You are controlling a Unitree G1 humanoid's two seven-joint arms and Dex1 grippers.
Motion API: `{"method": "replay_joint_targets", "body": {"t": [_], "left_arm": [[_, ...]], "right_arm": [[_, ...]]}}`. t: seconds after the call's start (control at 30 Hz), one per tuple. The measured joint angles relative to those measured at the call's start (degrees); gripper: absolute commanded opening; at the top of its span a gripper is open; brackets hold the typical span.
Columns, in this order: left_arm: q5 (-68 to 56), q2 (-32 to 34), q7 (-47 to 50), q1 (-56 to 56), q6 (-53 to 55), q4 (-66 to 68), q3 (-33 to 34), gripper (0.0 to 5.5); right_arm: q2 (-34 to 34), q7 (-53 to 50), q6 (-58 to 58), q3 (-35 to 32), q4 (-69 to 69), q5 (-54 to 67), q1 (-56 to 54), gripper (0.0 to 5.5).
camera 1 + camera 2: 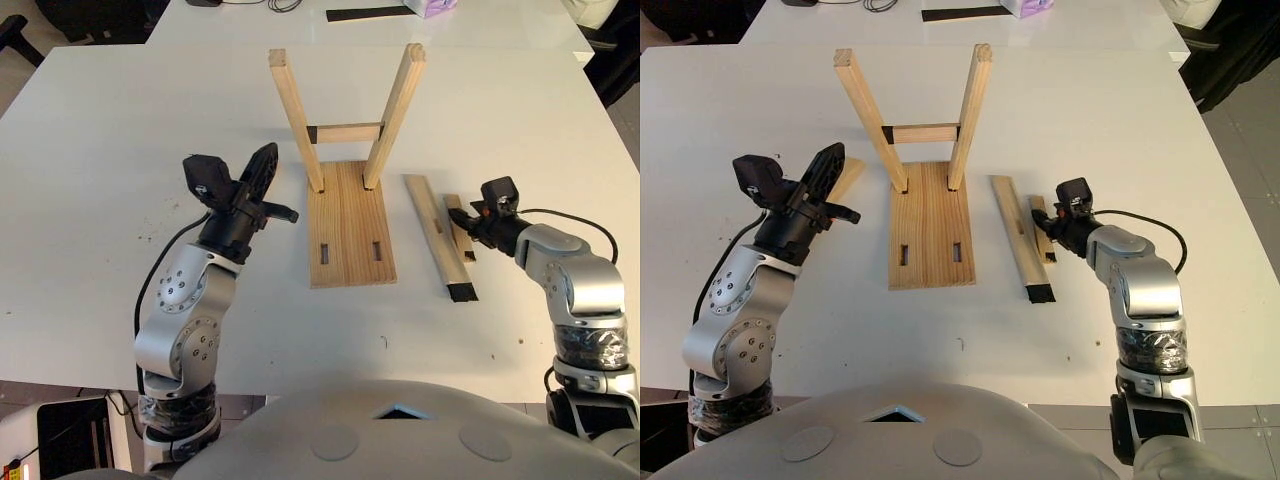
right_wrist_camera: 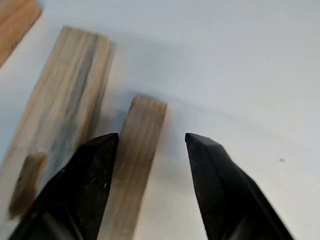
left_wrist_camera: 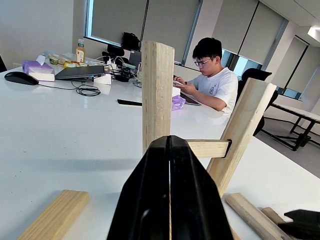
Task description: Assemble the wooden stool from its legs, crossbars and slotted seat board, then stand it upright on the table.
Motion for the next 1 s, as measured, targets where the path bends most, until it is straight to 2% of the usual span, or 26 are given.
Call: {"method": "replay_joint_targets", "body": {"t": [0.23, 0.5, 0.7, 0.97, 1.0], "left_arm": [[0.67, -0.60, 0.45, 1.59, -1.26, -0.01, -1.38, 0.00], [2.22, -2.31, 2.30, 4.99, -3.10, -1.68, -2.83, 0.00], [2.82, -2.83, 3.14, 6.17, -3.96, -2.10, -3.83, 0.00], [2.80, -2.55, 3.25, 6.04, -4.39, -2.09, -3.69, 0.00], [2.77, -2.49, 3.25, 6.03, -4.39, -2.09, -3.67, 0.00]], "right_arm": [[-5.29, 3.42, 4.14, 0.73, -5.16, 1.16, 3.62, 2.48], [-12.54, 8.23, 6.22, -1.86, -10.43, 4.51, 10.09, 2.48], [-13.47, 8.67, 6.27, -2.06, -11.32, 5.45, 11.16, 2.48], [-12.29, 7.30, 5.80, -1.92, -12.68, 5.53, 12.65, 1.32], [-12.24, 6.99, 5.81, -2.16, -13.11, 5.56, 13.10, 1.31]]}}
